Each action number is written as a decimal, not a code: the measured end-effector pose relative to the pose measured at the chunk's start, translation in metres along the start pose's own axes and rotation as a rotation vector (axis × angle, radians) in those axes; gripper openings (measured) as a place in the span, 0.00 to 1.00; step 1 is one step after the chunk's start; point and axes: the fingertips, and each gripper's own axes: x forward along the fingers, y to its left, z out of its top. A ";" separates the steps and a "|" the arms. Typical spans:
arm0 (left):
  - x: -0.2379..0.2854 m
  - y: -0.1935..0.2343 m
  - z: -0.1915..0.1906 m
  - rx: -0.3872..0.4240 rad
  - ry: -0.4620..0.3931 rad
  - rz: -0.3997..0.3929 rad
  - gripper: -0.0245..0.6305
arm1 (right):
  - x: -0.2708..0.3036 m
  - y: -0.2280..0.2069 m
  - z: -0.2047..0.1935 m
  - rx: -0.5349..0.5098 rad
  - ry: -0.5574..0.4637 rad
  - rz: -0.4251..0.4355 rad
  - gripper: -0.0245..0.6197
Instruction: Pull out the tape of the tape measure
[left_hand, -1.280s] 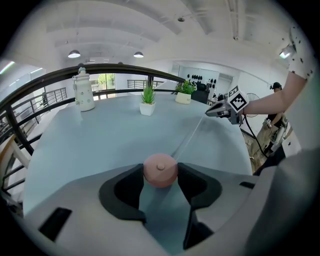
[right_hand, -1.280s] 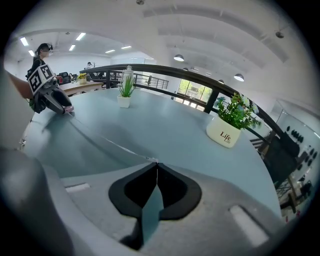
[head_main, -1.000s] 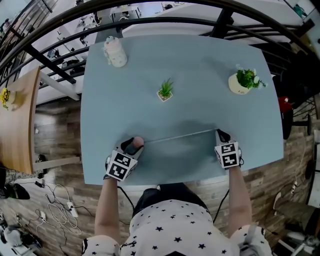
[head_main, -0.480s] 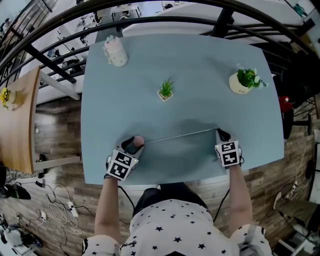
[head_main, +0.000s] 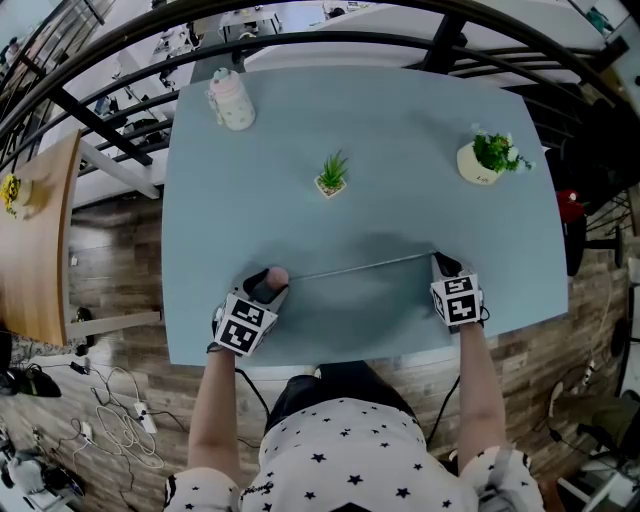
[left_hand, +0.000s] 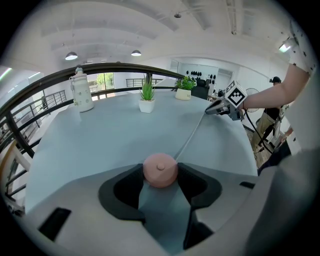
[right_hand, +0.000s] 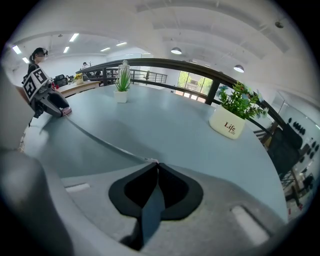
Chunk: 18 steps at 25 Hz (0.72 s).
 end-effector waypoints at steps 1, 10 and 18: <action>0.000 0.000 0.000 0.002 -0.001 0.000 0.36 | 0.000 0.000 0.000 0.005 0.001 0.000 0.05; 0.002 -0.006 -0.001 0.011 0.000 -0.012 0.38 | -0.002 -0.003 -0.002 0.038 -0.007 -0.016 0.08; 0.000 -0.010 0.000 0.001 -0.021 0.032 0.46 | -0.018 0.007 0.000 0.040 -0.054 -0.027 0.08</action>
